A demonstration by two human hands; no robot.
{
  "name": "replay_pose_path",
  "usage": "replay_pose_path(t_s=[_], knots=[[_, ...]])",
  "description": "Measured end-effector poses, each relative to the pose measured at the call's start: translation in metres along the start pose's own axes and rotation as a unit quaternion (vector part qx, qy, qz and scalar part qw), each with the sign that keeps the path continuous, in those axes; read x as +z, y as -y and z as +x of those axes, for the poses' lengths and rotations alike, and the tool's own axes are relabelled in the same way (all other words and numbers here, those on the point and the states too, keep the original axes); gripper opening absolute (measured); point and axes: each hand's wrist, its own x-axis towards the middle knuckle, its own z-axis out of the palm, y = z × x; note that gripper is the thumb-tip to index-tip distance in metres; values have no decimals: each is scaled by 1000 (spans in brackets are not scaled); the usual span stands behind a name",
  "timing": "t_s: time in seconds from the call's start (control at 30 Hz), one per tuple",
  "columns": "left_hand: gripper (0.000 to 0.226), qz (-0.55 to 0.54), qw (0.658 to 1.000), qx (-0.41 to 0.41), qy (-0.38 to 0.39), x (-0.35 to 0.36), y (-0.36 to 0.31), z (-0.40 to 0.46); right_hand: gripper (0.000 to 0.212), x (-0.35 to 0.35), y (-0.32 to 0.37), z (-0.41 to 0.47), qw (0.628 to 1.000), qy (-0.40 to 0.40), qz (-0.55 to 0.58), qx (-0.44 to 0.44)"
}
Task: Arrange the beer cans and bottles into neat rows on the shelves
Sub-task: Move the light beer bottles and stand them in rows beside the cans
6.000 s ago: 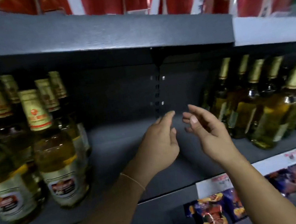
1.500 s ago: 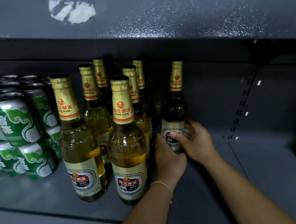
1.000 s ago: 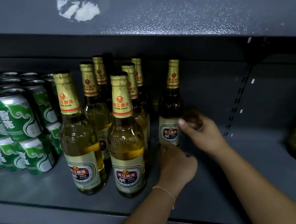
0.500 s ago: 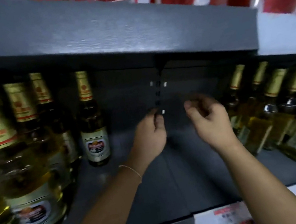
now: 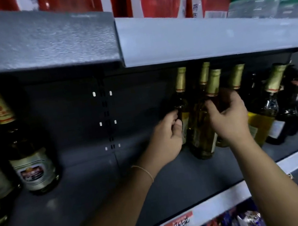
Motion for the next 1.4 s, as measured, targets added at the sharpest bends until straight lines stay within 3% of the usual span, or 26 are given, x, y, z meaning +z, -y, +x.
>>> replay_pose_path(t_s=[0.23, 0.37, 0.5, 0.67, 0.83, 1.03, 1.17, 1.4], knots=[[43, 18, 999, -23, 22, 16, 9, 1, 43, 7, -14, 16, 993, 104, -2, 60], [46, 18, 998, -47, 32, 9, 14, -5, 29, 12, -14, 17, 993, 104, 14, 58], [53, 32, 996, -63, 54, -1, 24, -18, 47, 17, -2, 1, 991, 115, 49, 50], [70, 57, 991, -75, 95, -29, 30, -42, 17, 30, 31, -31, 988, 126, 85, 14], [72, 25, 988, -101, 114, -71, 33, -67, 17, 49, 83, -68, 981, 151, 120, -9], [69, 18, 993, -116, 18, -127, 36, -109, 33, 85, 139, -111, 968, 197, 154, 14], [82, 42, 989, -130, -66, -154, 43, -132, 52, 110, 170, -138, 969, 202, 139, 14], [105, 72, 974, -145, -160, -193, 58, -165, 54, 138, 219, -179, 970, 207, 130, 13]])
